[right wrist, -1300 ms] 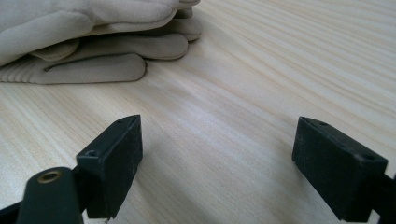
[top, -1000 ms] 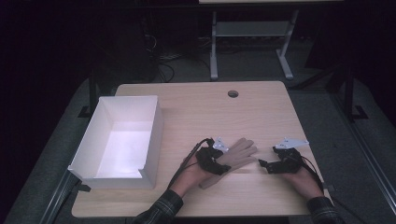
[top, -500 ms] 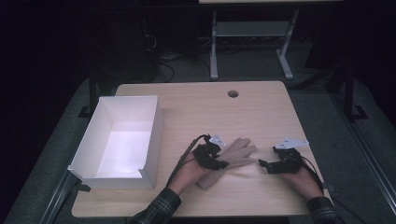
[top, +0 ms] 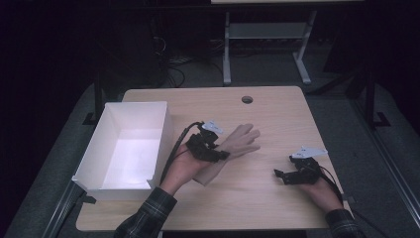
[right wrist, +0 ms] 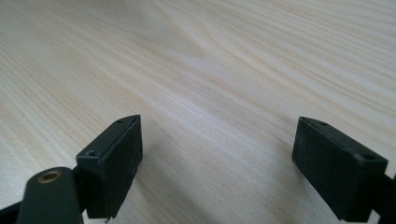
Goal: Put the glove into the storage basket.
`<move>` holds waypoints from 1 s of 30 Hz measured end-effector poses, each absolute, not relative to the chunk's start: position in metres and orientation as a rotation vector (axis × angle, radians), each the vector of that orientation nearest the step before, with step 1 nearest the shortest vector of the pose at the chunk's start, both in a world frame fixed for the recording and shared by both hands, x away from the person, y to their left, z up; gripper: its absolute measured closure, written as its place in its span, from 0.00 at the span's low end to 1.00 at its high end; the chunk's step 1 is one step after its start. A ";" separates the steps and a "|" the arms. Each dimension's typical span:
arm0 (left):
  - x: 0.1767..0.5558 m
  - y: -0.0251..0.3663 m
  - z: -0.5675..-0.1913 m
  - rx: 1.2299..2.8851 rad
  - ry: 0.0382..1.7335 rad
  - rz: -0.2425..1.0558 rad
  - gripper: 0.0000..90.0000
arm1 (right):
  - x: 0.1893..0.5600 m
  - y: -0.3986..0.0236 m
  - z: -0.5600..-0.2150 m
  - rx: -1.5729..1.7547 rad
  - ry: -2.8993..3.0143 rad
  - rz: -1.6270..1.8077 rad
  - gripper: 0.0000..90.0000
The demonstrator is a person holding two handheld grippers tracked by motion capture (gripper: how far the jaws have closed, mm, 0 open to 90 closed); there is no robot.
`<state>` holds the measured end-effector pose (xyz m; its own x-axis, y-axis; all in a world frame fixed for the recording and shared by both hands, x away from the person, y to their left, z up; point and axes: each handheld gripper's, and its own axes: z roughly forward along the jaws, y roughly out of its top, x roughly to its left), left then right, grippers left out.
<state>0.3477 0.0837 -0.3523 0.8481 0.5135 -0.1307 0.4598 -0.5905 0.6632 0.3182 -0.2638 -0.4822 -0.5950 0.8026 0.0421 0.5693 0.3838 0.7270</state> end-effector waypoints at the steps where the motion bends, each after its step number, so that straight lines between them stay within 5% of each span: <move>1: 0.348 0.088 -0.347 2.286 0.715 0.099 0.77 | 0.318 -0.264 -0.482 1.201 2.329 1.036 0.18; 14: 0.353 0.165 -0.291 2.174 0.846 0.232 0.77 | 0.318 -0.264 -0.482 1.200 2.331 1.035 0.18; 30: 0.344 0.257 -0.299 2.062 1.071 0.357 0.77 | 0.318 -0.264 -0.482 1.200 2.330 1.036 0.18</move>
